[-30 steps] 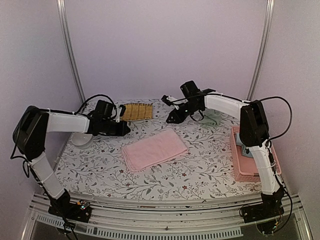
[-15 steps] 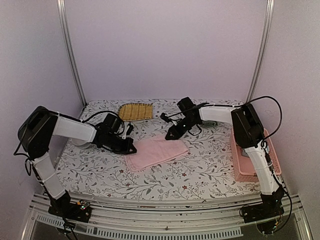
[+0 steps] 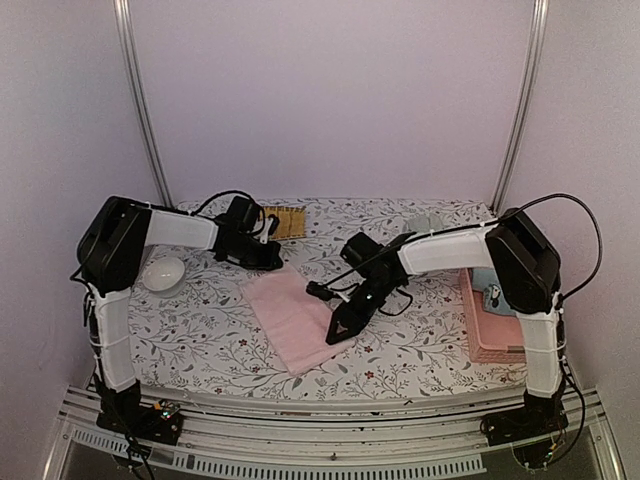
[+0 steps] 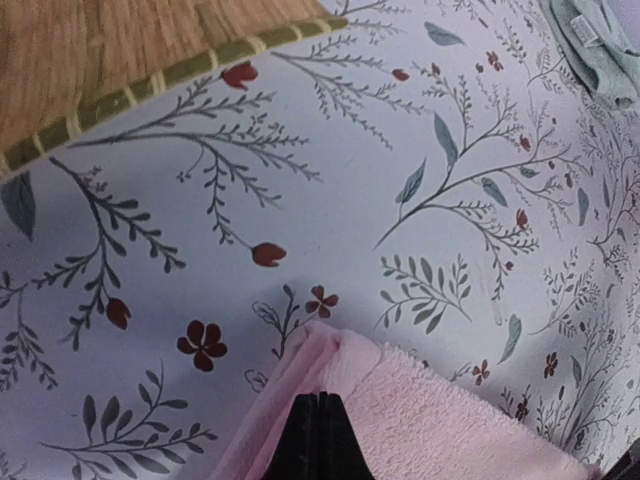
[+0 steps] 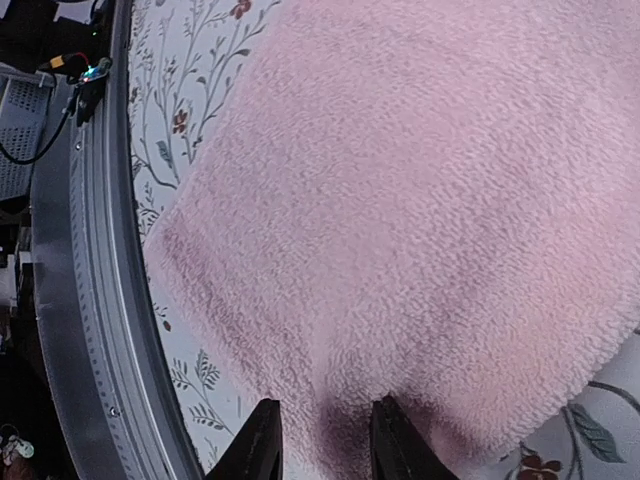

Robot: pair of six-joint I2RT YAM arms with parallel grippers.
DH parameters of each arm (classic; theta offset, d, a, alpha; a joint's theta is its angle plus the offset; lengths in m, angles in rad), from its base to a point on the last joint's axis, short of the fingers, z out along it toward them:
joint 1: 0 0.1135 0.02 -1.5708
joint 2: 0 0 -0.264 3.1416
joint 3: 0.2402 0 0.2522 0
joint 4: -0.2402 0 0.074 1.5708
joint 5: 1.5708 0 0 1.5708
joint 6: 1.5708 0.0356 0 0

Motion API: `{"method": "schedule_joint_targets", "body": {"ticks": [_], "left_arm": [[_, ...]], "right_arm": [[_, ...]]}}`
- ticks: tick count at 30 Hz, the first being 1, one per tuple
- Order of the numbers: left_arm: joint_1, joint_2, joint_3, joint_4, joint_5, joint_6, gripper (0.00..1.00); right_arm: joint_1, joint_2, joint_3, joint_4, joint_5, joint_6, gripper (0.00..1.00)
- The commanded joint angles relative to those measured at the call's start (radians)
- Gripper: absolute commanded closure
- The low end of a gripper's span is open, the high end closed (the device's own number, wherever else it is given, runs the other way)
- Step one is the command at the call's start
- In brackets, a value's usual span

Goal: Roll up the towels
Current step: Rotate the towel at the center of the board, then smooth out the towel at the center of the board.

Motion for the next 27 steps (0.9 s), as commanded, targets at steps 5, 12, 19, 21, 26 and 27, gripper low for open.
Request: {"method": "schedule_joint_targets", "body": {"ticks": [5,12,19,21,26,27], "left_arm": [[-0.027,-0.196,-0.002,-0.049,0.031,0.046,0.99],[-0.13,-0.518,-0.386,0.137,0.192,0.019,1.0],[-0.284,-0.637,-0.617,0.3,0.363,0.029,1.0],[-0.317,-0.6,-0.652,0.378,0.401,-0.005,1.0],[-0.402,-0.426,-0.646,0.425,0.381,0.009,1.0],[-0.406,-0.391,-0.655,0.447,0.377,0.003,1.0]], "right_arm": [[-0.057,-0.141,0.037,-0.059,-0.081,-0.049,0.63],[-0.102,-0.174,0.044,-0.061,-0.127,-0.082,0.68],[-0.11,-0.138,0.146,-0.07,-0.081,-0.097,0.75],[-0.112,-0.116,0.168,-0.077,-0.12,-0.098,0.77],[-0.111,-0.069,0.156,-0.094,-0.227,-0.096,0.85],[-0.111,-0.069,0.142,-0.089,-0.23,-0.095,0.85]]}}
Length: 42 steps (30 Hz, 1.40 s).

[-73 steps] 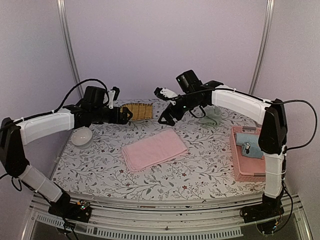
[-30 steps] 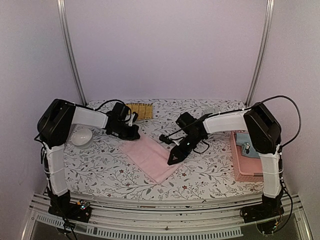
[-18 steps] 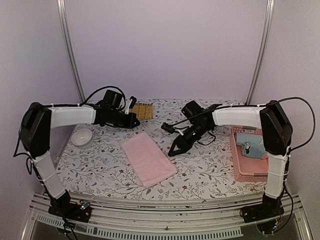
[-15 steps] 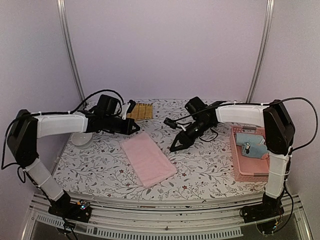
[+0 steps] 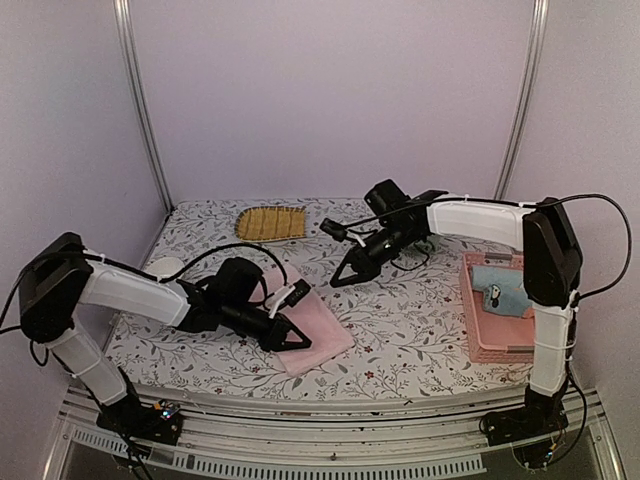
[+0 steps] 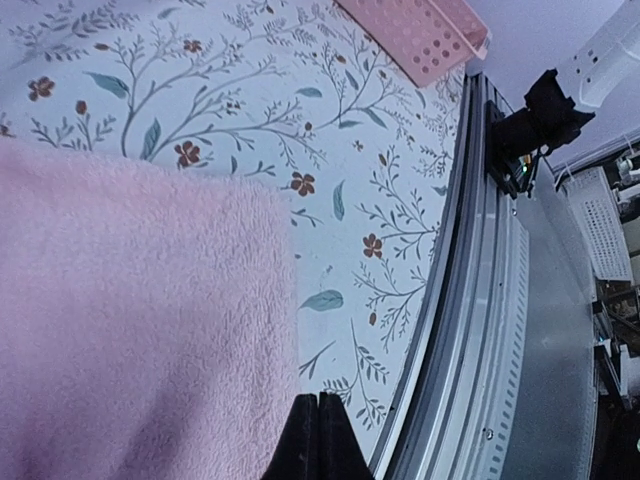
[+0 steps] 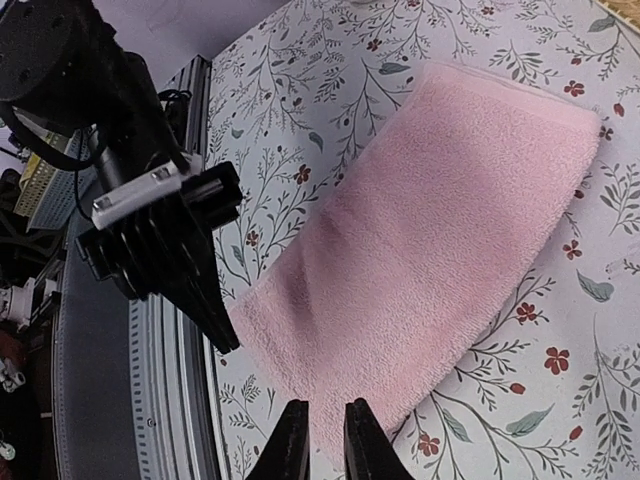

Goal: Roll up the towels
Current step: Smooth out the towel at the center of the board.

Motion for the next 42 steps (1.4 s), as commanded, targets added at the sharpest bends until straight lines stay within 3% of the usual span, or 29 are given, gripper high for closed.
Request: {"method": "schedule_joint_targets", "body": {"ticks": [1,4,8,16,19,24,27,33,38,42], "left_arm": [[-0.045,0.135,-0.027,0.14,0.018,-0.014,1.0],[-0.055,0.237,-0.05,0.207,0.047,-0.034,1.0],[-0.074,0.265,-0.034,0.167,0.005,-0.019,1.0],[-0.094,0.001,-0.016,0.034,-0.142,0.014,1.0],[-0.114,-0.042,-0.034,0.049,-0.108,0.018,1.0],[-0.132,0.064,-0.094,0.133,-0.003,0.016,1.0],[-0.145,0.134,-0.116,0.192,0.002,0.001,1.0],[-0.144,0.234,-0.126,0.194,-0.05,-0.017,1.0],[-0.142,0.213,-0.116,0.134,-0.079,0.003,1.0],[-0.144,0.099,-0.093,0.066,-0.06,0.021,1.0]], "right_arm": [[-0.001,0.045,-0.032,-0.019,-0.081,-0.005,0.85],[0.0,0.042,-0.055,-0.015,-0.072,-0.008,0.85],[-0.001,0.043,-0.083,-0.016,-0.091,-0.014,0.85],[0.018,0.04,-0.173,-0.027,-0.199,-0.034,0.9],[0.04,0.047,-0.212,-0.014,-0.23,-0.039,0.9],[0.078,0.099,-0.204,-0.02,-0.279,-0.028,0.91],[0.087,0.146,-0.195,-0.019,-0.272,-0.014,0.92],[0.066,0.255,-0.183,-0.002,-0.116,0.067,0.93],[0.05,0.269,-0.242,0.049,-0.076,0.121,0.93],[0.052,0.228,-0.29,0.078,-0.114,0.143,0.93]]}}
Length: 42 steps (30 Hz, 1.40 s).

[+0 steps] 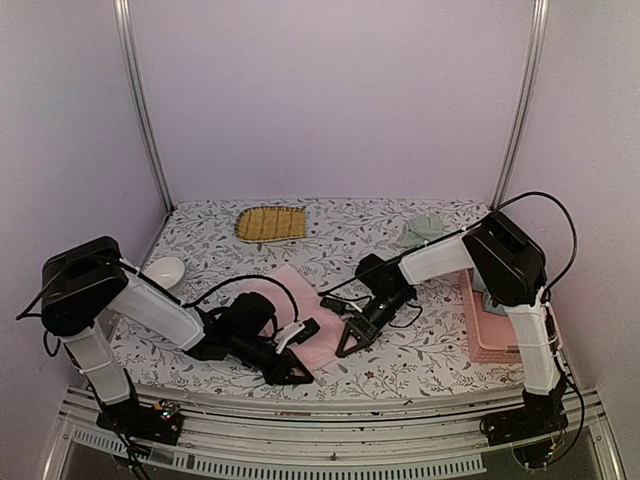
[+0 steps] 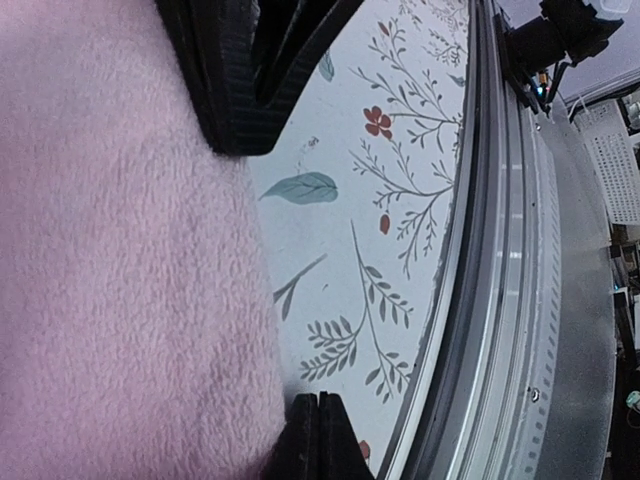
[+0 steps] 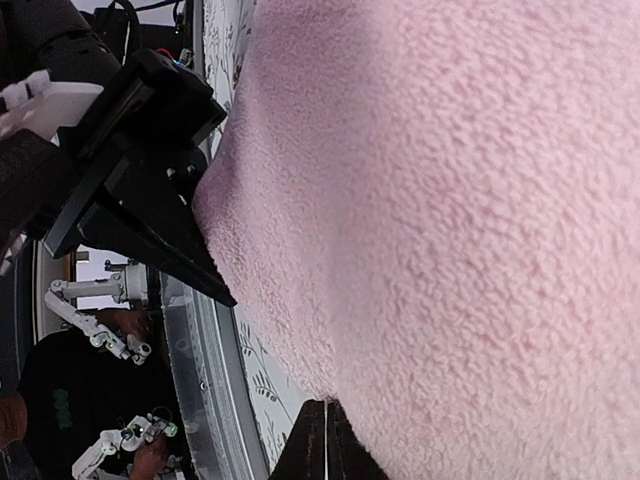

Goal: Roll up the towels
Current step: Smooth out the towel at the center of the board, then move the towel to the center of the board.

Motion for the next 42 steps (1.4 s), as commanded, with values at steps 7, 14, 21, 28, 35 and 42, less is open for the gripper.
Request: {"method": "schedule_joint_targets", "body": {"ticks": [7,14,21,28,35,42], "left_arm": [[0.098,-0.328,-0.019,-0.158,-0.119,-0.014,0.97],[0.245,-0.266,0.125,-0.329,-0.418,-0.157,0.95],[0.347,-0.132,0.196,-0.32,-0.441,-0.204,0.96],[0.351,0.089,0.37,-0.311,-0.369,-0.219,0.95],[0.311,0.372,0.605,-0.297,-0.24,-0.197,0.95],[0.288,0.575,0.846,-0.292,-0.124,-0.189,0.94]], "right_arm": [[0.025,-0.124,-0.086,0.038,-0.018,-0.012,0.88],[-0.006,-0.246,-0.035,-0.04,0.027,-0.085,0.69],[-0.053,-0.373,-0.082,-0.038,0.106,-0.174,0.66],[-0.063,-0.485,-0.137,0.009,0.187,-0.186,0.64],[-0.112,-0.522,-0.154,0.008,0.24,-0.193,0.63],[-0.149,-0.541,-0.156,0.009,0.258,-0.194,0.63]]}}
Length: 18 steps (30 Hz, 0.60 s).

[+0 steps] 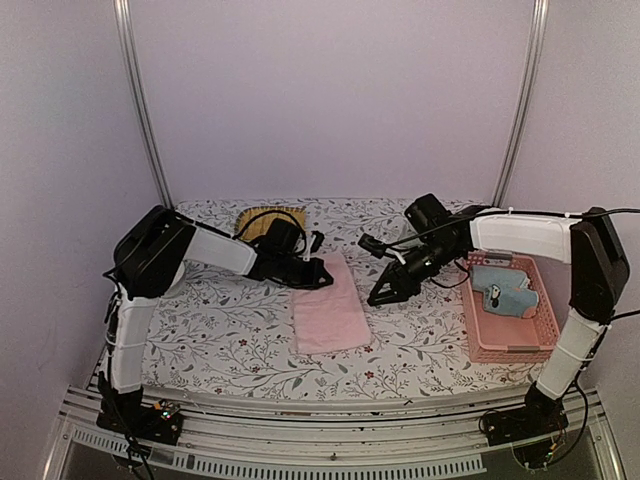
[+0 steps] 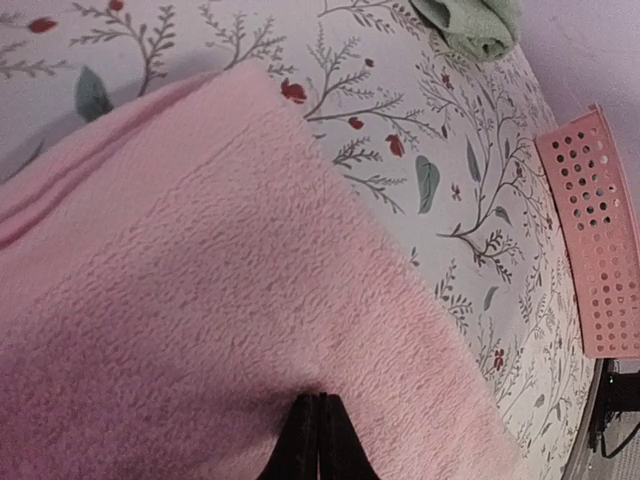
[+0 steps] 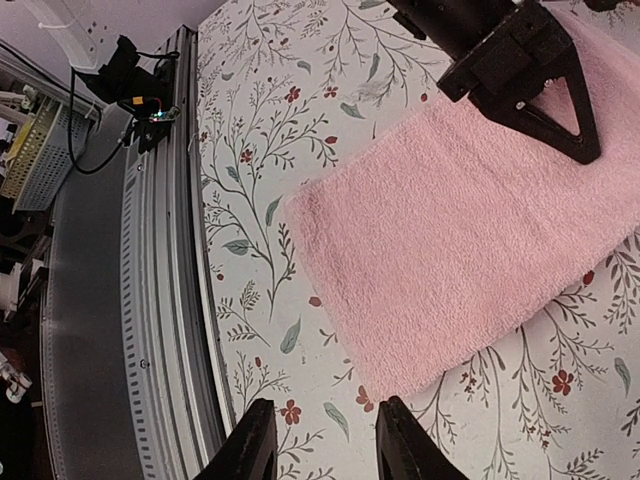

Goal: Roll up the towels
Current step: Move the towel to the center of the board.

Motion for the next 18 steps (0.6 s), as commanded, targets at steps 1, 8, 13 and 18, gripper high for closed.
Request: {"method": "schedule_joint_targets", "body": {"ticks": [1,8,13,18], "left_arm": [[-0.02,0.119,0.089,-0.03,0.079,0.022,0.94],[-0.017,0.129,0.171,-0.033,0.137,0.104,0.9],[-0.023,-0.036,0.087,0.008,0.133,0.185,0.82],[-0.046,-0.326,-0.081,0.002,0.065,0.316,0.65]], "right_arm": [[-0.018,-0.038,-0.008,0.013,0.022,-0.015,0.63],[-0.025,-0.034,-0.005,0.01,0.038,-0.015,0.63],[-0.025,-0.05,-0.003,0.006,0.057,-0.039,0.59],[-0.033,-0.099,-0.001,-0.004,0.057,-0.085,0.56]]}}
